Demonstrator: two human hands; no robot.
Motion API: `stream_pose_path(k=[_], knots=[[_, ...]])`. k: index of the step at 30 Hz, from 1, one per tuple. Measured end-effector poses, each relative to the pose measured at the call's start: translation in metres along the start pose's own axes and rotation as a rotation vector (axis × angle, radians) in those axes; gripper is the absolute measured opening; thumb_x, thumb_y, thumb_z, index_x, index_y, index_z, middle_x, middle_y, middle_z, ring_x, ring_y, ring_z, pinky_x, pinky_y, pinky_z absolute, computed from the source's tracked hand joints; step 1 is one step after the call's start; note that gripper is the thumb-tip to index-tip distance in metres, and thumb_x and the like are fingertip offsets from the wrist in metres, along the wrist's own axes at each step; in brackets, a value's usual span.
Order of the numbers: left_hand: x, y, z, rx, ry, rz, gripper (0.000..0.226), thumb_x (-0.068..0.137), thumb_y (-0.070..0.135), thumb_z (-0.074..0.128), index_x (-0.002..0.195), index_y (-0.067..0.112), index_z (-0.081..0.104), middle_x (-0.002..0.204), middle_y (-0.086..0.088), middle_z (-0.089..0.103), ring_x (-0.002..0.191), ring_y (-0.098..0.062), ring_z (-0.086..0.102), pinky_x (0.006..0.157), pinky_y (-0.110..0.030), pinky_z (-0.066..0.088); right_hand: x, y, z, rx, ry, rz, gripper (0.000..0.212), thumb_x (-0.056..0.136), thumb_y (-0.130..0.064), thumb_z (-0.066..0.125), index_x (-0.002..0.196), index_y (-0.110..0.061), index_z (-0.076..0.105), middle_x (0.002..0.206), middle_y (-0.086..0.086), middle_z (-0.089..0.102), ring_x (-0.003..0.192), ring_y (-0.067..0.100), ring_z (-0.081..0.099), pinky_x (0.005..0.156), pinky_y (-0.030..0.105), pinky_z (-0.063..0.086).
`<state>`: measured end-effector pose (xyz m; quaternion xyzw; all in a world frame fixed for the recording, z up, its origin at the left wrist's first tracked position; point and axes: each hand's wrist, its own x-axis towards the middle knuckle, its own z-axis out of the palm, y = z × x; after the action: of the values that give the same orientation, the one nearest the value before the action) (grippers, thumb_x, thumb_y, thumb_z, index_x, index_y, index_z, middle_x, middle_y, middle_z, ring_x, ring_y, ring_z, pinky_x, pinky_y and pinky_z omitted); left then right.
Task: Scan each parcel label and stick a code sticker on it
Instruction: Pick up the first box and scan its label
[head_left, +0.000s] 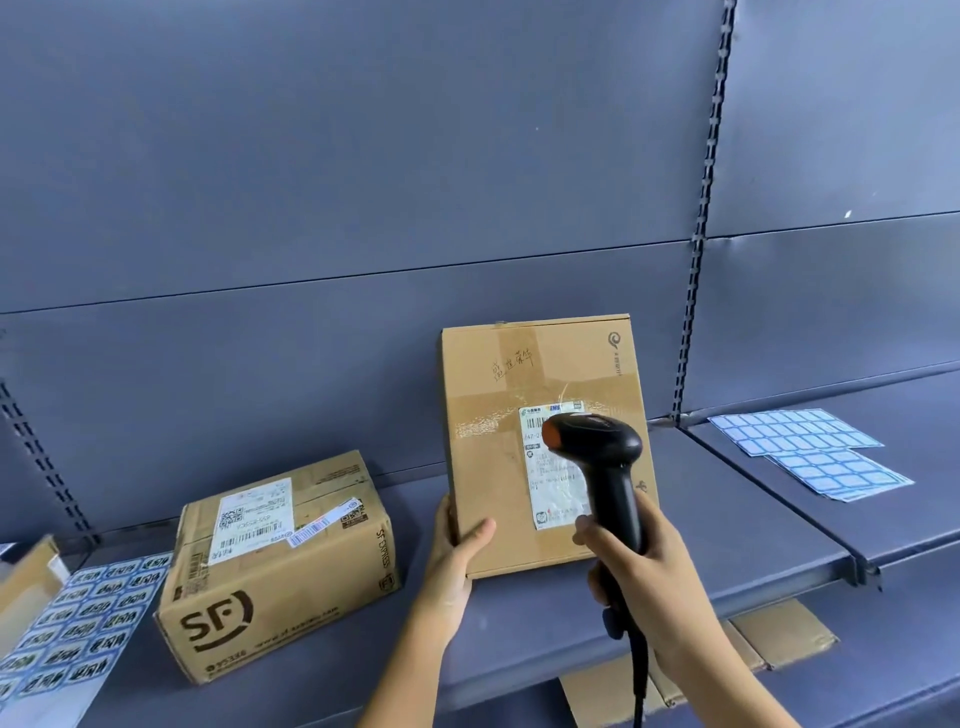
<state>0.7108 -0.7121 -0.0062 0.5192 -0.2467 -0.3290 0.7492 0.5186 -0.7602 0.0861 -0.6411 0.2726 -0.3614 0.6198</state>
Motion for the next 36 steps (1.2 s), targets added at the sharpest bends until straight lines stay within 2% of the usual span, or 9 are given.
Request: stream_pose_path(k=[8, 12, 15, 21, 23, 26, 29, 32, 36], knots=[[0.001, -0.001, -0.001, -0.016, -0.007, 0.006, 0.071, 0.067, 0.013, 0.075, 0.131, 0.022, 0.046, 0.125, -0.006, 0.062, 0.114, -0.020, 0.058, 0.098, -0.036, 0.045, 0.005, 0.002, -0.005, -0.007, 0.009, -0.018, 0.015, 0.088, -0.008, 0.059, 0.087, -0.004, 0.045, 0.064, 0.012, 0.043, 0.043, 0.020, 0.038, 0.042, 0.025, 0.033], [-0.001, 0.000, 0.000, -0.011, -0.009, -0.006, 0.069, 0.066, 0.018, 0.071, 0.130, 0.022, 0.047, 0.122, -0.006, 0.064, 0.113, -0.022, 0.059, 0.098, -0.038, 0.045, 0.005, 0.001, -0.005, -0.018, -0.017, -0.018, 0.014, 0.090, -0.009, 0.058, 0.088, -0.004, 0.045, 0.061, 0.012, 0.042, 0.042, 0.018, 0.038, 0.043, 0.026, 0.034], [-0.003, 0.002, 0.002, 0.002, -0.003, -0.021, 0.070, 0.065, 0.022, 0.070, 0.130, 0.027, 0.046, 0.123, -0.001, 0.063, 0.115, -0.017, 0.057, 0.096, -0.034, 0.043, 0.006, 0.001, -0.006, -0.010, -0.019, -0.017, 0.016, 0.089, -0.010, 0.059, 0.090, -0.002, 0.046, 0.059, 0.012, 0.040, 0.040, 0.018, 0.036, 0.043, 0.027, 0.033], [-0.006, 0.006, 0.003, -0.020, 0.007, -0.018, 0.074, 0.064, 0.020, 0.074, 0.132, 0.019, 0.046, 0.125, -0.007, 0.063, 0.118, -0.022, 0.057, 0.107, -0.043, 0.039, 0.008, 0.002, -0.014, 0.149, 0.059, -0.005, 0.019, 0.087, -0.010, 0.061, 0.101, -0.002, 0.050, 0.056, 0.011, 0.039, 0.040, 0.017, 0.037, 0.039, 0.025, 0.032], [-0.009, 0.007, 0.001, -0.047, 0.016, -0.031, 0.069, 0.067, 0.016, 0.075, 0.130, 0.018, 0.048, 0.123, -0.007, 0.064, 0.114, -0.021, 0.059, 0.103, -0.042, 0.043, 0.017, 0.000, -0.024, 0.280, 0.117, -0.012, 0.013, 0.090, -0.014, 0.058, 0.099, -0.007, 0.052, 0.063, 0.011, 0.048, 0.041, 0.015, 0.042, 0.040, 0.025, 0.034], [-0.018, 0.010, -0.005, -0.071, 0.004, -0.056, 0.059, 0.069, 0.017, 0.075, 0.124, 0.020, 0.055, 0.117, -0.005, 0.068, 0.110, -0.020, 0.062, 0.086, -0.034, 0.050, 0.045, 0.004, -0.057, 0.464, 0.251, -0.005, 0.003, 0.095, -0.021, 0.050, 0.094, -0.020, 0.052, 0.091, 0.007, 0.062, 0.048, 0.011, 0.056, 0.042, 0.025, 0.046], [-0.029, 0.010, -0.008, -0.122, 0.023, -0.063, 0.055, 0.068, 0.019, 0.071, 0.121, 0.016, 0.057, 0.113, -0.008, 0.069, 0.104, -0.021, 0.065, 0.076, -0.031, 0.053, 0.074, 0.021, -0.095, 0.494, 0.322, 0.162, 0.015, 0.097, -0.027, 0.048, 0.103, -0.015, 0.055, 0.089, 0.010, 0.057, 0.054, 0.014, 0.064, 0.044, 0.023, 0.052], [-0.040, 0.010, -0.009, -0.221, 0.061, -0.098, 0.047, 0.072, 0.010, 0.073, 0.117, 0.010, 0.059, 0.106, -0.010, 0.071, 0.097, -0.023, 0.066, 0.075, -0.032, 0.053, 0.096, 0.049, -0.114, 0.448, 0.213, 0.378, 0.028, 0.096, -0.026, 0.051, 0.117, -0.006, 0.053, 0.083, 0.013, 0.057, 0.052, 0.016, 0.066, 0.045, 0.022, 0.053], [-0.051, 0.015, -0.007, -0.327, 0.098, -0.128, 0.045, 0.073, 0.013, 0.063, 0.117, 0.006, 0.060, 0.103, -0.012, 0.071, 0.096, -0.025, 0.064, 0.073, -0.032, 0.054, 0.115, 0.070, -0.104, 0.165, 0.143, 0.417, 0.027, 0.093, -0.017, 0.058, 0.105, 0.007, 0.056, 0.076, 0.017, 0.061, 0.045, 0.017, 0.063, 0.039, 0.023, 0.049]])
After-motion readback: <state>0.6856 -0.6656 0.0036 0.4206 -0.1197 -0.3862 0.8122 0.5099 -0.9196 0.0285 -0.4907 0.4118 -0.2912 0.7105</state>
